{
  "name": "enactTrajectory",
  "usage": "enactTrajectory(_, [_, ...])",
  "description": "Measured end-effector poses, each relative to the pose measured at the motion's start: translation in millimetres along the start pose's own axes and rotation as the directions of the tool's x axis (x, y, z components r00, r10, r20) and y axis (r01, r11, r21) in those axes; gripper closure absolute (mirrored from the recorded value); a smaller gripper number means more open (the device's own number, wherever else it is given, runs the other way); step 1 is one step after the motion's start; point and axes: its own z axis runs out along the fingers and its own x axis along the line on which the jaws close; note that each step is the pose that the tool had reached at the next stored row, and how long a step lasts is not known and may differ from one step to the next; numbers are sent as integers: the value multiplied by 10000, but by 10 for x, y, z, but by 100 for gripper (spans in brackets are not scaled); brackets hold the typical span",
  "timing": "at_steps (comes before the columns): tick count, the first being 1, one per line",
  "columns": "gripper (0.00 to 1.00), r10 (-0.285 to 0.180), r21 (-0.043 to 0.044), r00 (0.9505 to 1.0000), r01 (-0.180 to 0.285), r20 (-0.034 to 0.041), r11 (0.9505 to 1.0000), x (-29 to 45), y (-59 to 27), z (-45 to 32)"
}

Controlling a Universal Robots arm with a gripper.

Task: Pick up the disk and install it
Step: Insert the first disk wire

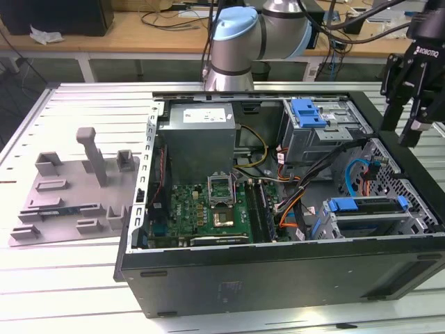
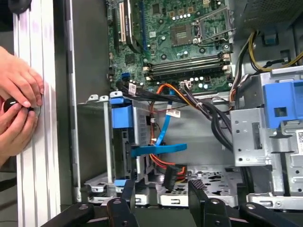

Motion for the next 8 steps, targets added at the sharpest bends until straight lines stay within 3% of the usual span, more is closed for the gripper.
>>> enactTrajectory(2, [44, 4, -9, 10000, -4, -84, 10000, -49, -7, 7])
enactTrajectory(4, [44, 108, -39, 9997, -109, -224, 9999, -71, -41, 22])
enactTrajectory(5, [44, 197, -63, 9995, -198, -243, 9998, -72, -43, 25])
enactTrajectory(8, [44, 796, -241, 9965, -802, -235, 9965, -81, -45, 55])
